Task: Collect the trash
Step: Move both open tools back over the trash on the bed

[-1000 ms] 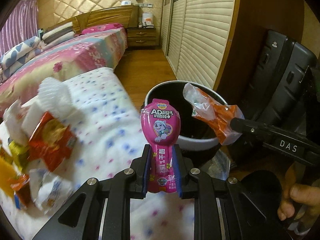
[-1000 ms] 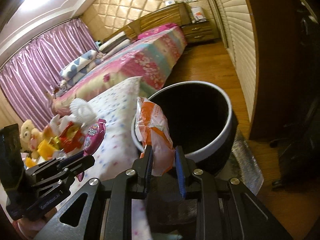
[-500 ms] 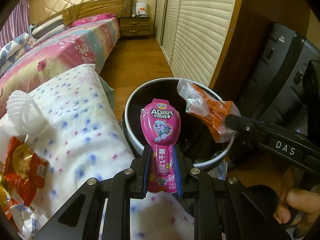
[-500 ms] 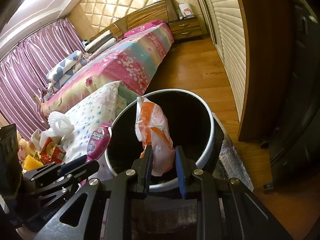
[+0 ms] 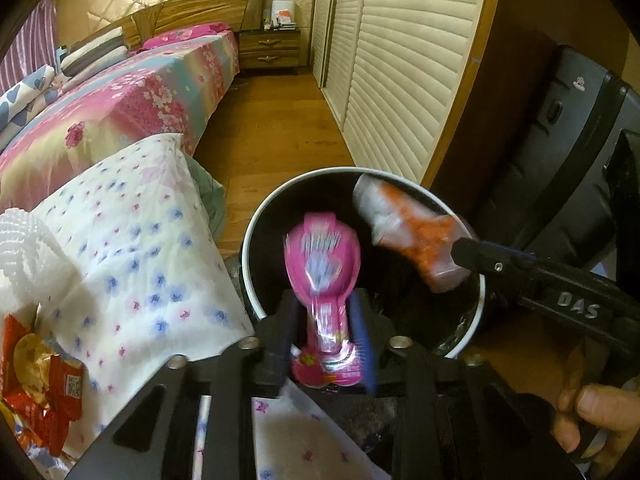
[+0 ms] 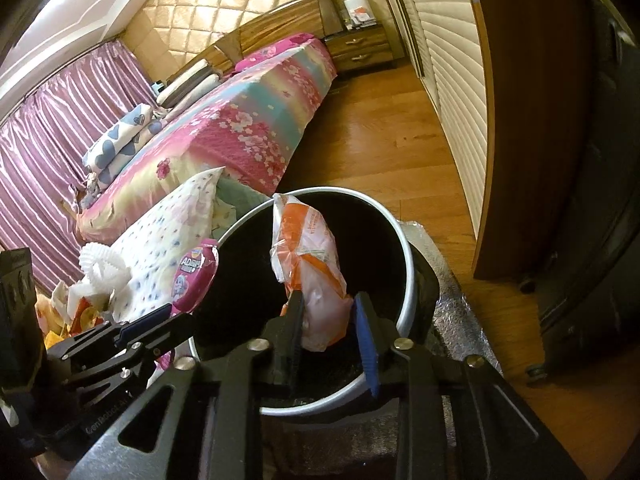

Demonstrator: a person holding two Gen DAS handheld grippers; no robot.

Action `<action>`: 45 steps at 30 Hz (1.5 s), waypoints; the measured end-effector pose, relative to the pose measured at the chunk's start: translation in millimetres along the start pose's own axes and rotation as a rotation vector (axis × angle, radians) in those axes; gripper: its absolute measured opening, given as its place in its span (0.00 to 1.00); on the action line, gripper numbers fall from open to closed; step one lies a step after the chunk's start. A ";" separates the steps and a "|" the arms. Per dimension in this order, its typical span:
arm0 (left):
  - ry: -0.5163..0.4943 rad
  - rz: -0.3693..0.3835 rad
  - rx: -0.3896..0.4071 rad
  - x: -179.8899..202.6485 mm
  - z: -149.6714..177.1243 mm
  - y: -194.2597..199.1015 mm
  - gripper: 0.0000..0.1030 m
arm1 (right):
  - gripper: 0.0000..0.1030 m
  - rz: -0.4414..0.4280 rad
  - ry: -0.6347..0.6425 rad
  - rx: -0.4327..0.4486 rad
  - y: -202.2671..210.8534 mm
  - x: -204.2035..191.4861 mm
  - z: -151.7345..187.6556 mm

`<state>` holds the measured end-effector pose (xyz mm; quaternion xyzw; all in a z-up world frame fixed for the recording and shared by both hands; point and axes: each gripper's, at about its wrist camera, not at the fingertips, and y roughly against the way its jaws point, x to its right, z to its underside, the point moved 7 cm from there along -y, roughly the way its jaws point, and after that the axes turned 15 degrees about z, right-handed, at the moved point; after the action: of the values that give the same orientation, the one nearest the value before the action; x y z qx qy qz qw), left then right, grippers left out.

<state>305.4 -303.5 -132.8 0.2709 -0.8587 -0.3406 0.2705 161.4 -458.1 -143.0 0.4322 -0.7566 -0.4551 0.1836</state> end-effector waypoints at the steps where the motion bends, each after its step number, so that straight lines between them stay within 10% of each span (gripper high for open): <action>1: -0.001 -0.001 0.004 0.1 1.0 1.3 0.45 | 0.51 -0.007 -0.009 0.002 0.0 0.9 -0.7; 19: 0.056 -0.017 0.153 -0.8 92.4 103.3 0.56 | 0.72 -0.100 0.063 0.124 57.8 -53.9 34.9; 45: 0.383 -0.223 0.251 -95.0 213.5 249.3 0.56 | 0.86 -0.309 0.359 0.058 81.3 -206.5 126.9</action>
<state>163.9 6.7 -109.7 0.4550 -0.7922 -0.2014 0.3533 152.1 -204.0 -116.1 0.6220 -0.6492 -0.3718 0.2309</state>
